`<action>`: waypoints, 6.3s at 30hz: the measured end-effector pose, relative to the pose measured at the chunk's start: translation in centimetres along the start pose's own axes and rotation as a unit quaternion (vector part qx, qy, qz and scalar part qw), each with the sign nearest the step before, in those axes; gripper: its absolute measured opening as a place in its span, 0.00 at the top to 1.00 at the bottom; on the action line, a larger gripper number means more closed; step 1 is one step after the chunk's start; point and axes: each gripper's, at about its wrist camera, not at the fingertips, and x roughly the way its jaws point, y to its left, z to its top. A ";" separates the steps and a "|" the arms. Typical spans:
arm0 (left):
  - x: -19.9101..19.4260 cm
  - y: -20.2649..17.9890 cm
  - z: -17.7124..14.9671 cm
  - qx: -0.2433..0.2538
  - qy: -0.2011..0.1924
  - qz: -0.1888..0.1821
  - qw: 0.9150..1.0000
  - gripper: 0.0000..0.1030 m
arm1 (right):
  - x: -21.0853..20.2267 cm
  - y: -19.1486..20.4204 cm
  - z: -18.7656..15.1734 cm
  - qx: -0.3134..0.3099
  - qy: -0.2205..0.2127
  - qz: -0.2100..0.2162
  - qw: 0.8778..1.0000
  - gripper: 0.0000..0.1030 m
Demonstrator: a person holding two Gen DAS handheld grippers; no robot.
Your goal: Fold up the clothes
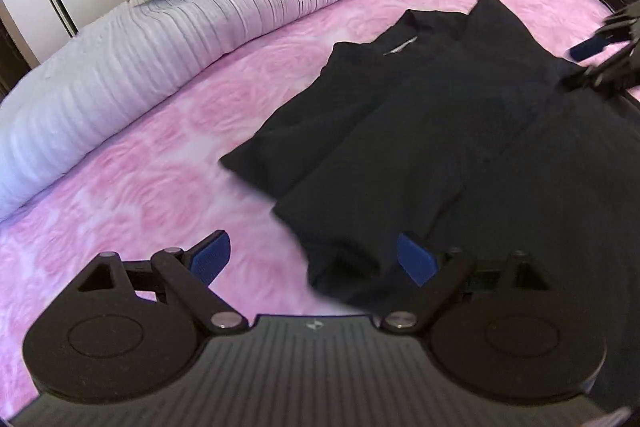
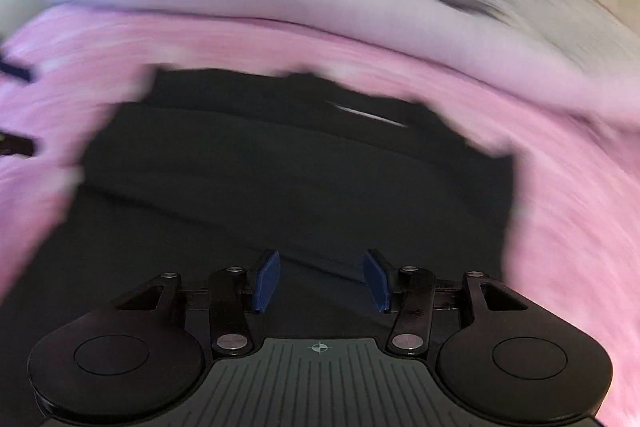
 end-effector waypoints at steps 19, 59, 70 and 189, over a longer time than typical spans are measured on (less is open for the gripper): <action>8.7 -4.7 3.5 0.045 0.073 0.062 0.994 0.18 | 11.1 -18.4 4.7 0.164 0.027 -0.031 0.986 0.60; -3.5 -10.2 -3.7 0.012 0.105 0.000 0.994 0.23 | -3.7 -6.9 -4.0 -0.092 0.073 0.089 0.989 0.46; -12.8 -18.7 -8.9 0.056 0.124 -0.005 0.991 0.22 | -11.8 -6.3 -10.4 -0.134 0.094 0.116 0.980 0.88; 16.2 0.2 10.0 0.086 0.126 -0.064 0.986 0.97 | 9.4 -24.7 2.8 -0.348 0.031 0.123 0.929 0.59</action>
